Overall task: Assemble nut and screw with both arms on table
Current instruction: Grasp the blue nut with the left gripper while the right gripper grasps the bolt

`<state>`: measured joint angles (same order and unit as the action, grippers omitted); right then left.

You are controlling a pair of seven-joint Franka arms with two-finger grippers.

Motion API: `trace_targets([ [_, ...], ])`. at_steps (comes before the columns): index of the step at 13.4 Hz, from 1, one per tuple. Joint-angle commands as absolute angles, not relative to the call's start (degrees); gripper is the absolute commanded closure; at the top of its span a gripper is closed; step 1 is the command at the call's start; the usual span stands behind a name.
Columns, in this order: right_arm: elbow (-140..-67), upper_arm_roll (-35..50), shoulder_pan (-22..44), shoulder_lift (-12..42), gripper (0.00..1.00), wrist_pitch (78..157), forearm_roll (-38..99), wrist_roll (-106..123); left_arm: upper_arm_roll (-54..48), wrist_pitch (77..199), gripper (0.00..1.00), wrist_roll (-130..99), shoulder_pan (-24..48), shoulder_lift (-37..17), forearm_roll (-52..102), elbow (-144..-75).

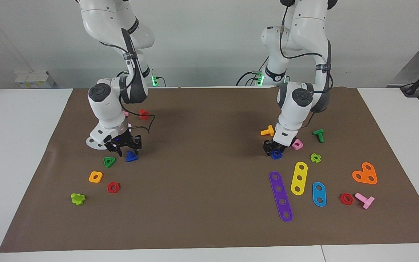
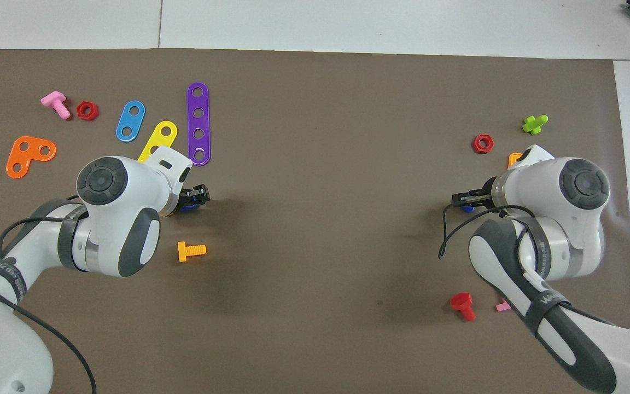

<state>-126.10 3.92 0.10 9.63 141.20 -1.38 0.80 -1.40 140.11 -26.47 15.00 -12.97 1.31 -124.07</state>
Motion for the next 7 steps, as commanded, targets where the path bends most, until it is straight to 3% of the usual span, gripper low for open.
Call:
trace_targets([
  [1, -126.21, 4.31, -0.44, 9.23, 0.32, 142.56, -0.53, 2.99, -0.53, 137.99, 0.39, -26.46, 15.82, -12.48, 0.09, -124.1],
  [3, -126.21, 4.31, -0.44, 9.23, 0.33, 142.56, -0.53, 2.99, -0.53, 137.81, 0.42, -26.46, 15.82, -12.48, 0.09, -124.1],
  [4, -126.3, 4.31, -0.44, 9.14, 0.35, 142.56, -0.53, 2.99, -0.53, 137.38, 0.49, -26.46, 15.91, -12.48, 0.09, -123.93],
  [6, -126.3, 4.31, -0.35, 9.14, 0.42, 142.56, -0.53, 2.99, -0.53, 134.41, 1.0, -26.37, 15.82, -12.57, 0.09, -122.44],
  [7, -126.3, 4.31, -0.35, 9.14, 0.49, 142.56, -0.53, 2.99, -0.53, 132.64, 1.0, -26.37, 15.82, -12.66, 0.09, -121.39],
])
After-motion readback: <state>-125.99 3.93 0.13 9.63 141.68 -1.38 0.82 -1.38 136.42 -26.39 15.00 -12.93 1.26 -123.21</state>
